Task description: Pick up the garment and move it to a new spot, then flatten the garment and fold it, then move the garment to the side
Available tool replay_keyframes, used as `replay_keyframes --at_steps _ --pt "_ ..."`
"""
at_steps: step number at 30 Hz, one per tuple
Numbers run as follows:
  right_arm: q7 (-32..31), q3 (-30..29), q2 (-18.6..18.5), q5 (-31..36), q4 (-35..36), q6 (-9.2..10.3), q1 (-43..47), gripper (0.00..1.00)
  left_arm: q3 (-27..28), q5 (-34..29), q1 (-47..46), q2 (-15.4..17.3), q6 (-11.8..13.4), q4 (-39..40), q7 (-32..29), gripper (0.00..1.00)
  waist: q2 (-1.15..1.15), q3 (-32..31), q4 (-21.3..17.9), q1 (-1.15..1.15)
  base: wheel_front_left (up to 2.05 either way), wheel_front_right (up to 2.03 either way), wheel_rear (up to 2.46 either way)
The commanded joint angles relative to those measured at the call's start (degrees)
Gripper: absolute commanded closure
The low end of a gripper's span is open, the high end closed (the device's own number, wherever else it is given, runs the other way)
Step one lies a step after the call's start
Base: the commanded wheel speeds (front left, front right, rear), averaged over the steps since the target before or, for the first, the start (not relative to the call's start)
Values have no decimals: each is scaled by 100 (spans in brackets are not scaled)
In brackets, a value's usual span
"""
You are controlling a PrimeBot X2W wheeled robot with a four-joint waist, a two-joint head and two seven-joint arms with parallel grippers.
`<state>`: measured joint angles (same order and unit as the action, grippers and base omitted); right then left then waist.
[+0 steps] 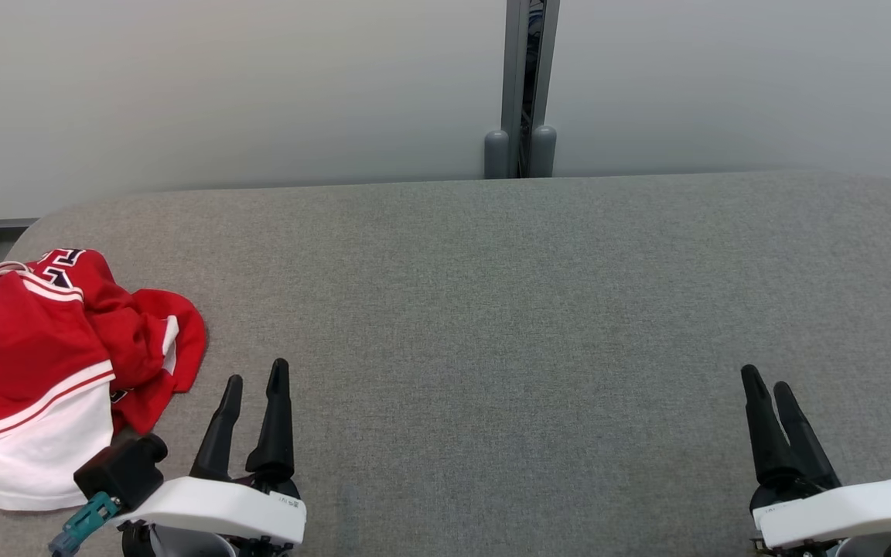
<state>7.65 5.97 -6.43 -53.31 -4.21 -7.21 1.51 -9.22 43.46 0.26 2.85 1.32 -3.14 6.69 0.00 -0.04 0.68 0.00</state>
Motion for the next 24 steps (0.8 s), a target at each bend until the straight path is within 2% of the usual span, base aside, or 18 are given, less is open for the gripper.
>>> replay_keyframes --at_steps 1,17,24 --pt "64 4 -28 190 94 -20 -142 0 -28 -195 -180 48 63 31 51 0 0 -4 -1 0 0 0 0" --pt "265 197 82 1489 -47 -26 -262 0 -246 -1284 -270 113 341 -54 281 0 0 -19 4 0 0 0 0" --pt "331 99 125 1916 -44 -28 -333 0 -244 -1694 -290 108 427 -49 361 0 0 -4 9 0 0 0 0"
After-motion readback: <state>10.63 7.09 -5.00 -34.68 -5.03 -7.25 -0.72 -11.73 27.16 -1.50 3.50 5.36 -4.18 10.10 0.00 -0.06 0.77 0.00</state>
